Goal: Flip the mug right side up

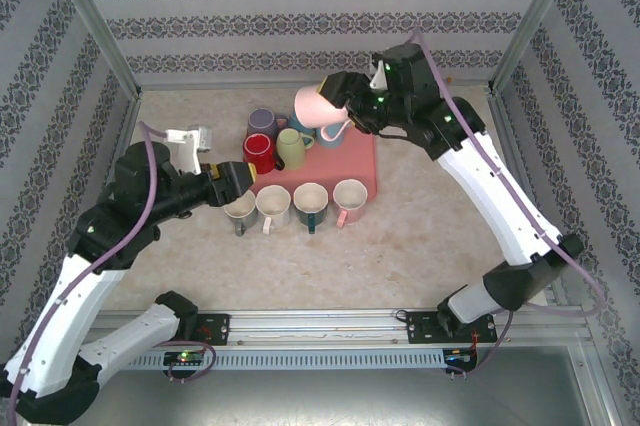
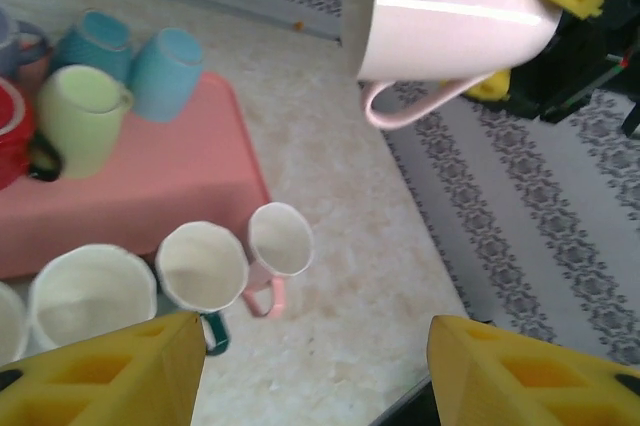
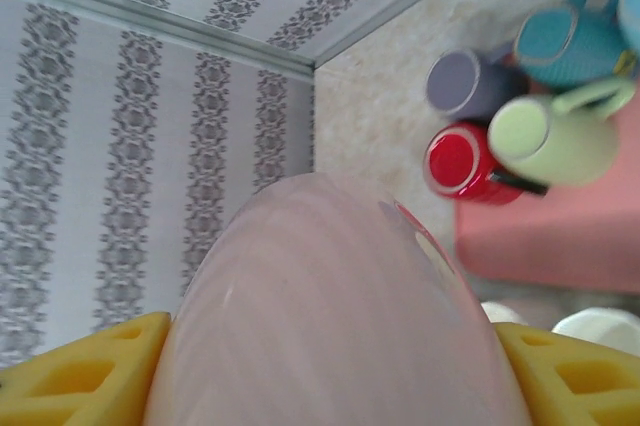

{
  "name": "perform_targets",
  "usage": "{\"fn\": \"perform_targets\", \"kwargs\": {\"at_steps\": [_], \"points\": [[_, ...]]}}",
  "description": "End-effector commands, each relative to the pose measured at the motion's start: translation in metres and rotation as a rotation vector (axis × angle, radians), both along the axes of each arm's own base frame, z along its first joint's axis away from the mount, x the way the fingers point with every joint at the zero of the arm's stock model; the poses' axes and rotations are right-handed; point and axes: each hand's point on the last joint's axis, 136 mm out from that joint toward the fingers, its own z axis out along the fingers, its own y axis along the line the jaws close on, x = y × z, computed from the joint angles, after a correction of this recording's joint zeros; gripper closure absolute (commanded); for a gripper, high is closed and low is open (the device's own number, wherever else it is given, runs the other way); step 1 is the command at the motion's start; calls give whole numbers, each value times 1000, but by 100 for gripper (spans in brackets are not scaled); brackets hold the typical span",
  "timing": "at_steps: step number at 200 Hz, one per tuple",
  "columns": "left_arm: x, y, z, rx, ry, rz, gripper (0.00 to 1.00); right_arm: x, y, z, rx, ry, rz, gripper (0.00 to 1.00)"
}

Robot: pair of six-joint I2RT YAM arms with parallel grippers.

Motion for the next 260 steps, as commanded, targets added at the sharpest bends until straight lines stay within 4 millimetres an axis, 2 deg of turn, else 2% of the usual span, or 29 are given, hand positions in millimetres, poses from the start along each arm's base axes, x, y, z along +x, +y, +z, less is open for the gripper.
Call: {"fn": "perform_targets", "kwargs": {"at_steps": [1, 25, 45, 68, 96, 147, 167, 189, 260], "points": [[13, -28, 46, -179, -163, -102, 39, -10, 4, 67, 292, -44, 1, 60], [28, -54, 60, -300, -238, -208, 40, -22, 0, 80, 395, -4, 13, 60], [36, -61, 70, -359, -330, -234, 40, -29, 0, 81, 468, 63, 36, 59], [29, -69, 80, -406, -435, -316, 36, -40, 3, 84, 521, 99, 86, 59], [18, -81, 85, -462, -466, -444, 35, -53, 1, 84, 533, 109, 116, 59], [18, -90, 77, -548, -426, -518, 36, -68, -5, 82, 556, 120, 122, 60], [29, -93, 65, -549, -357, -495, 38, -70, -6, 82, 569, 115, 123, 60], [31, -95, 59, -535, -339, -486, 38, -73, -8, 82, 576, 110, 119, 60], [27, -118, 49, -538, -281, -529, 39, -72, -11, 75, 612, 107, 88, 63]]}}
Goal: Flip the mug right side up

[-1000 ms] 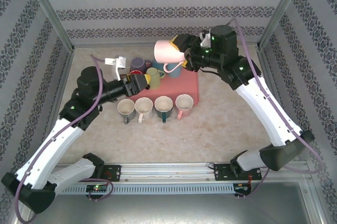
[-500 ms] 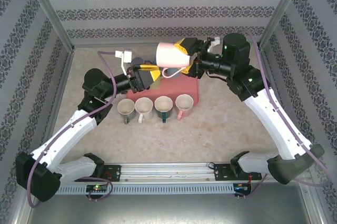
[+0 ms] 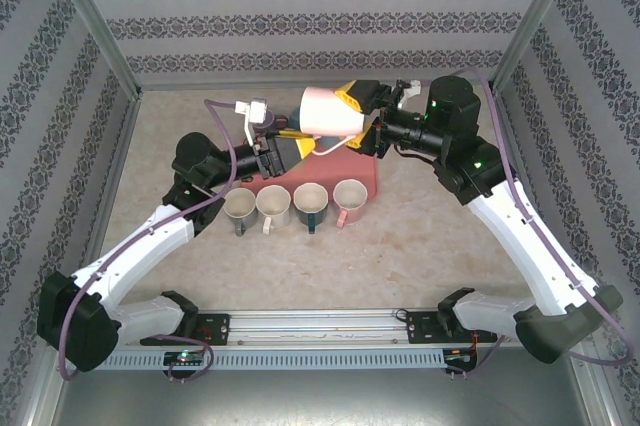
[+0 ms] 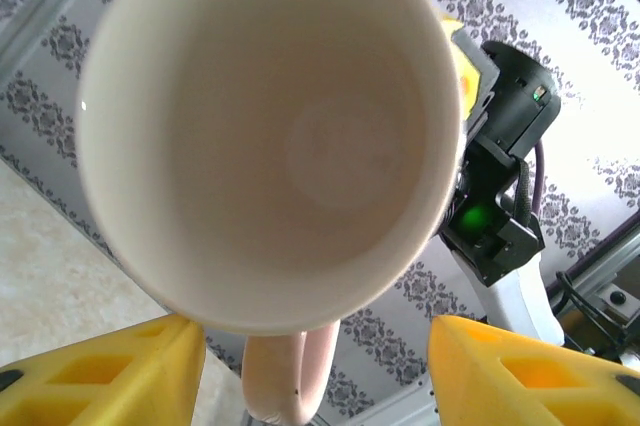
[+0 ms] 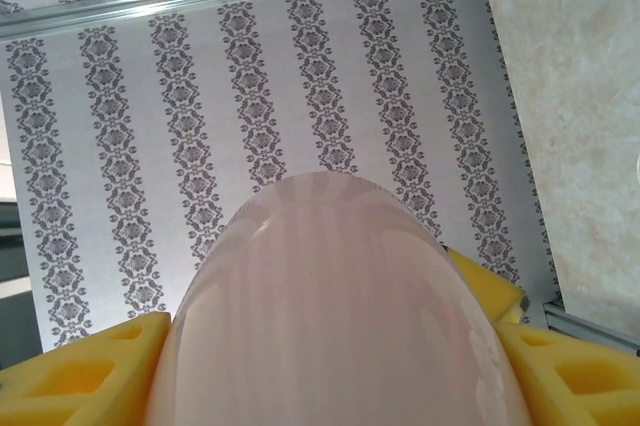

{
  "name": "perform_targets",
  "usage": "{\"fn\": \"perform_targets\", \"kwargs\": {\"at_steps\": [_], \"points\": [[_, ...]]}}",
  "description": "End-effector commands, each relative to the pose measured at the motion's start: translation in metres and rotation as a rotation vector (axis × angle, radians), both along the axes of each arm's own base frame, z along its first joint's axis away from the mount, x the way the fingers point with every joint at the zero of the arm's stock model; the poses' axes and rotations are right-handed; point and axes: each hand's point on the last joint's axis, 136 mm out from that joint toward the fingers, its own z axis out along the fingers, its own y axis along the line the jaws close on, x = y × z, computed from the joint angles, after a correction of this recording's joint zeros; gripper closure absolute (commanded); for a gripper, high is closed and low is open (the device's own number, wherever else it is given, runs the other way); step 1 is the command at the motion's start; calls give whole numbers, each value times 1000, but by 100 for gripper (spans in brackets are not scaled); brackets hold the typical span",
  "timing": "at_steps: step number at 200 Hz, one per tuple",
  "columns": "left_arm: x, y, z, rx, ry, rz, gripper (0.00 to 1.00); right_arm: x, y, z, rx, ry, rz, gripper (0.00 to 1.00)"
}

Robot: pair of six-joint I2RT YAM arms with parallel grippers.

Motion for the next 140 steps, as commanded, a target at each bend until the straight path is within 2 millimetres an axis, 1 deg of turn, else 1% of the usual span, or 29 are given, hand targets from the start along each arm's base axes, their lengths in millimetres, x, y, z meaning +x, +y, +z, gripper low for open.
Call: {"fn": "perform_targets", "kwargs": {"at_steps": [1, 15, 48, 67, 92, 127, 140], "points": [[-8, -6, 13, -29, -34, -35, 39, -10, -3, 35, 92, -109, -2, 63], [-9, -10, 12, -29, -36, -37, 40, -8, -3, 34, 110, -101, -8, 64], [-12, -17, 12, -25, -31, -64, 46, -7, -1, 31, 133, -85, -5, 65], [-10, -17, 11, -25, -34, -56, 51, -7, 1, 28, 141, -70, 0, 66], [-9, -17, 13, -11, -57, -41, 62, -9, 2, 23, 143, -57, 6, 67], [-7, -14, 14, -10, -83, -9, 85, -14, 4, 11, 147, -33, 7, 67], [-8, -14, 15, -11, -91, -8, 90, -15, 3, 8, 146, -30, 0, 67]]}}
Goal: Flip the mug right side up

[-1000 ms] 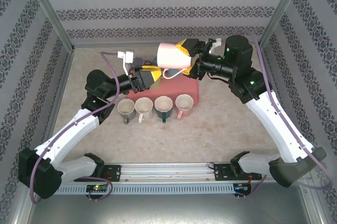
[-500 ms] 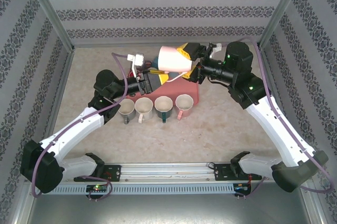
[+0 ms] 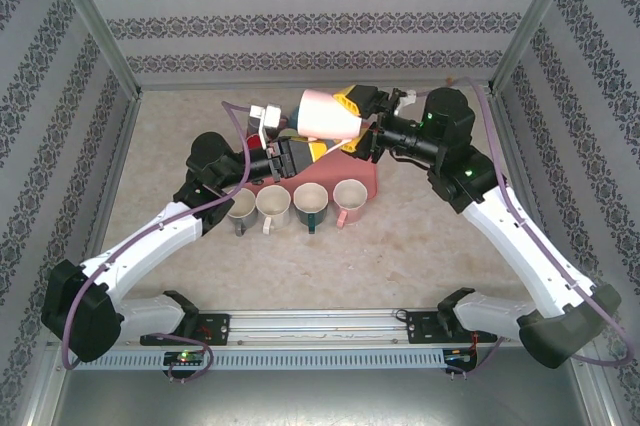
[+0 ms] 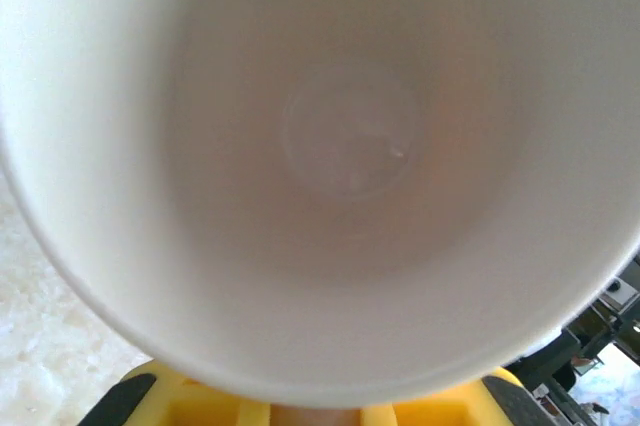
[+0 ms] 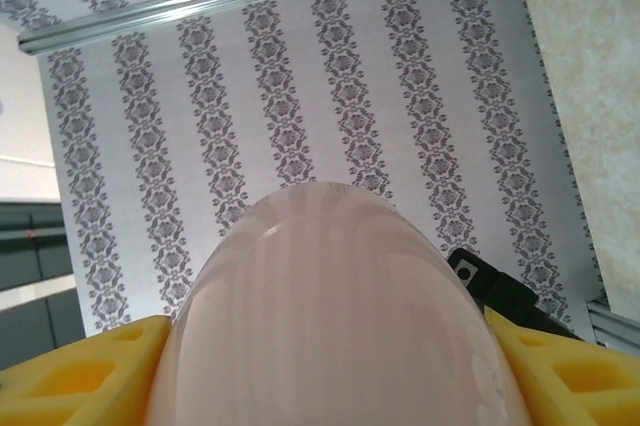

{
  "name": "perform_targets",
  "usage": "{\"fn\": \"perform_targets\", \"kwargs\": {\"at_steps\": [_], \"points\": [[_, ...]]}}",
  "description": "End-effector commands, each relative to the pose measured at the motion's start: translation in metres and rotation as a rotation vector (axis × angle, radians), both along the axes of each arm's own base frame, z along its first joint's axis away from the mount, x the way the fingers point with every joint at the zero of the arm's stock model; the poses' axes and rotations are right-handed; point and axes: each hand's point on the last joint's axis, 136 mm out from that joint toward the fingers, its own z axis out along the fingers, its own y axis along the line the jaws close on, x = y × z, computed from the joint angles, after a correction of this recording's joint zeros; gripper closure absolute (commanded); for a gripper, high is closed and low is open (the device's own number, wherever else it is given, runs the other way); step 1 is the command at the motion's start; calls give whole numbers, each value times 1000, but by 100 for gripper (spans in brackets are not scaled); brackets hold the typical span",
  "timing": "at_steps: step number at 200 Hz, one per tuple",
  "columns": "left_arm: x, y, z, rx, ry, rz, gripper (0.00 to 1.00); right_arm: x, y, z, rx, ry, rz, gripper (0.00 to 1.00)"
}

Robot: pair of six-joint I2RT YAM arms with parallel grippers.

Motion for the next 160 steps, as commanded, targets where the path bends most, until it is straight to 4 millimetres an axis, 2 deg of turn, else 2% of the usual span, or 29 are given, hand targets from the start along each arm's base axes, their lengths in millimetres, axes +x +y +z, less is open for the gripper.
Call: {"fn": "perform_targets", "kwargs": {"at_steps": [1, 14, 23, 48, 61, 69, 93, 110, 141, 160], "points": [[-6, 3, 28, -34, -127, 27, 91, -11, -1, 16, 53, -39, 0, 67], [-7, 5, 29, -36, -135, 32, 93, -11, -3, 14, 49, -44, -3, 67], [-8, 5, 29, -33, -138, 34, 95, -11, -5, 15, 43, -57, -10, 63], [-9, 8, 33, -15, -150, 53, 97, -6, -20, 15, -19, -117, -53, 22], [-10, 10, 34, 11, -155, 69, 98, -3, -30, 11, -43, -120, -80, 9], [-11, 12, 34, 34, -158, 84, 99, 0, -37, 3, -67, -104, -99, 4], [-13, 20, 29, 138, -150, 139, 99, 2, -63, -15, -168, -100, -157, 2], [-18, 21, 18, 251, -138, 159, 97, 0, -88, -31, -334, -115, -205, 2], [-27, 14, -25, 532, -110, 203, 94, -9, -138, -56, -710, -141, -286, 2], [-29, 5, -44, 690, -109, 242, 96, -13, -165, -54, -862, -170, -349, 2]]}}
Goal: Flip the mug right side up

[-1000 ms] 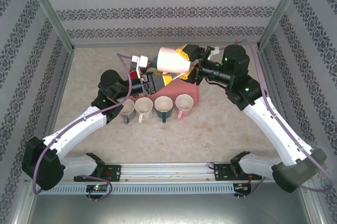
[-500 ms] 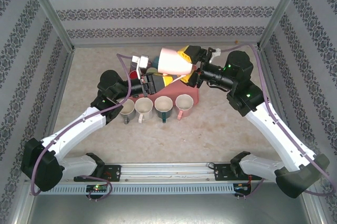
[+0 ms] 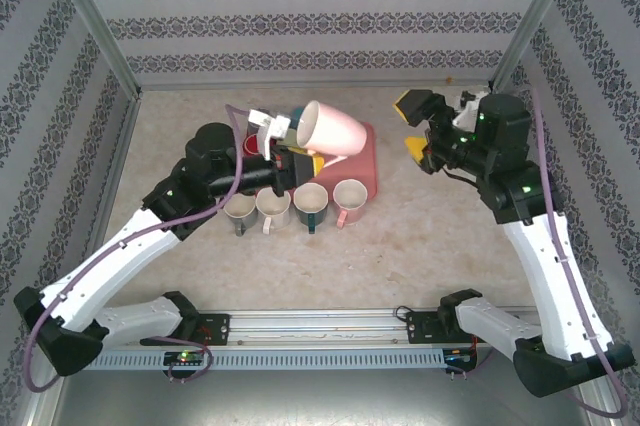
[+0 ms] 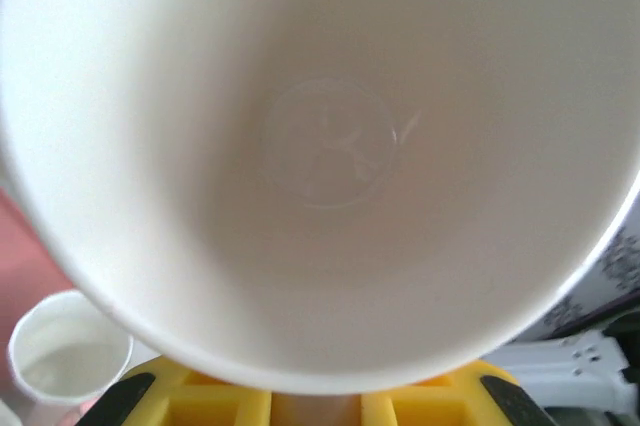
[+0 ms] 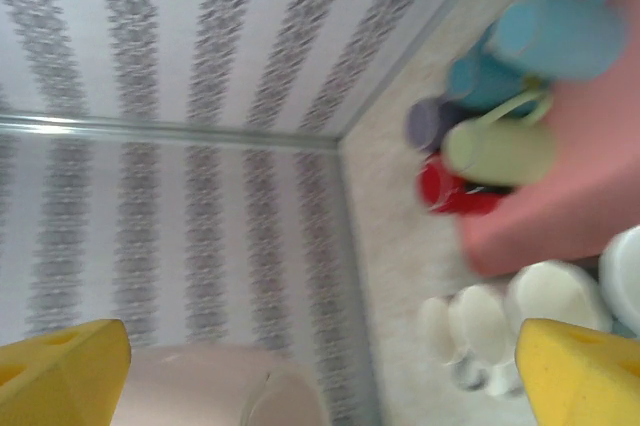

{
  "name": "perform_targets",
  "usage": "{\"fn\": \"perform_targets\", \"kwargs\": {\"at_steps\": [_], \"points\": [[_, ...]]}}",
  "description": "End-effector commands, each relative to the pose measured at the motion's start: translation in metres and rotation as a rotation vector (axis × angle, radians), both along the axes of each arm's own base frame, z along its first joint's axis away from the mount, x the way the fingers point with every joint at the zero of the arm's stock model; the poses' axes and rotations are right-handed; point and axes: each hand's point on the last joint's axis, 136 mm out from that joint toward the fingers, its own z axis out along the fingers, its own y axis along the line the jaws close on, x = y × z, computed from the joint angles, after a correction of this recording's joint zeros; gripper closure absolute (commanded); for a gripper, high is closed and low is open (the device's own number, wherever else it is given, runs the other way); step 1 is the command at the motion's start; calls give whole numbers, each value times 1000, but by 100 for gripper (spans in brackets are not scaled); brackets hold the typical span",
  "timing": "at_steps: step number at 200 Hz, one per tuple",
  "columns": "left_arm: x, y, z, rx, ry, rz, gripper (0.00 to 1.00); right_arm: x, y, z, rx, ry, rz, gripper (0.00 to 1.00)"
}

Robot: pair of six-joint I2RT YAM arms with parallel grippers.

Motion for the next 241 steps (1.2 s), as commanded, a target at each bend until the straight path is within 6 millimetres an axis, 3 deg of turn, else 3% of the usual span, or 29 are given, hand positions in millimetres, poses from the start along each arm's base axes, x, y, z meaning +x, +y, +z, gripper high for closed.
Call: {"fn": "perform_targets", "kwargs": {"at_steps": [1, 45, 76, 105, 136, 182, 215, 241], "points": [[-2, 4, -33, 280, -51, 82, 97, -17, -43, -24, -339, 10, -67, 2], [1, -40, -55, 447, -24, 138, 100, -29, -83, -1, -515, -52, -182, 2], [1, -87, -75, 514, -29, 141, 100, -53, -120, 14, -631, -54, -321, 2], [14, -114, -100, 603, 6, 271, 100, -77, -147, 25, -695, -57, -436, 2], [24, -133, -126, 679, 43, 398, 100, -86, -148, 19, -691, -39, -438, 2], [33, -158, -171, 706, 99, 466, 100, -89, -139, -19, -622, 46, -406, 2], [36, -163, -199, 779, 155, 490, 100, -90, -137, -32, -618, 71, -394, 2], [37, -155, -226, 844, 256, 524, 100, -90, -137, -37, -622, 87, -391, 2]]}}
